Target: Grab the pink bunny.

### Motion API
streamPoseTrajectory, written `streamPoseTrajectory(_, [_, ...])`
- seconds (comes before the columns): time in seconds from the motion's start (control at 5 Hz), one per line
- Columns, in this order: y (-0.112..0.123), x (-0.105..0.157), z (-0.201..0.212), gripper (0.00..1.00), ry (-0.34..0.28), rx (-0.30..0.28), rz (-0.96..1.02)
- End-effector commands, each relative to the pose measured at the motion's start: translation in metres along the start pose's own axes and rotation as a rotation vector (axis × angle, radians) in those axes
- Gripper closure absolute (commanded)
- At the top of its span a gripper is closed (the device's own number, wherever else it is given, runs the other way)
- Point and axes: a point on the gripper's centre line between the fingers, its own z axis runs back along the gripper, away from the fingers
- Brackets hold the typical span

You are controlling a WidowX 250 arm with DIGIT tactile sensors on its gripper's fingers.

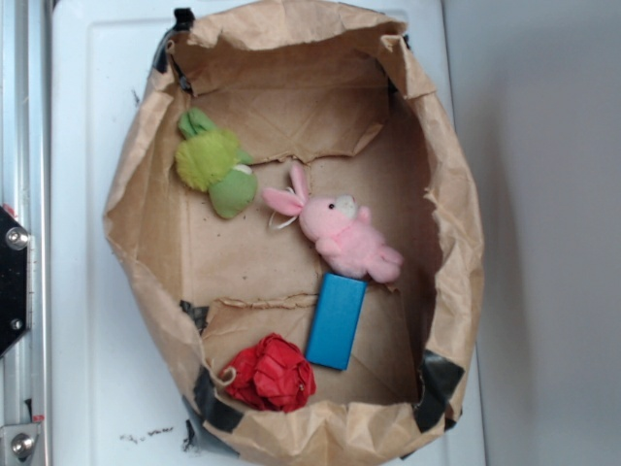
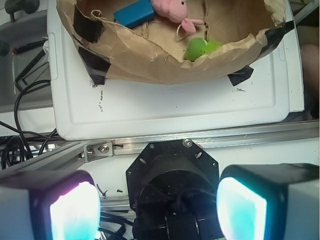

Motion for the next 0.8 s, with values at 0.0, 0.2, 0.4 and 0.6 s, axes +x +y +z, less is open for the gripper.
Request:
streamPoseTrajectory(0.0, [0.000,0.000,0.000,0.00,0.000,0.000,0.000])
streamPoseTrajectory(0.2, [0.035,0.050,-0.011,0.00,0.053,0.007,-0.062])
streamPoseTrajectory(0.4, [0.056,0.102,-0.014,0.00,0.043,-0.035,-0.079])
streamPoseTrajectory(0.6, [0.066,0.153,-0.039,0.00,0.019,0.008,-0.219])
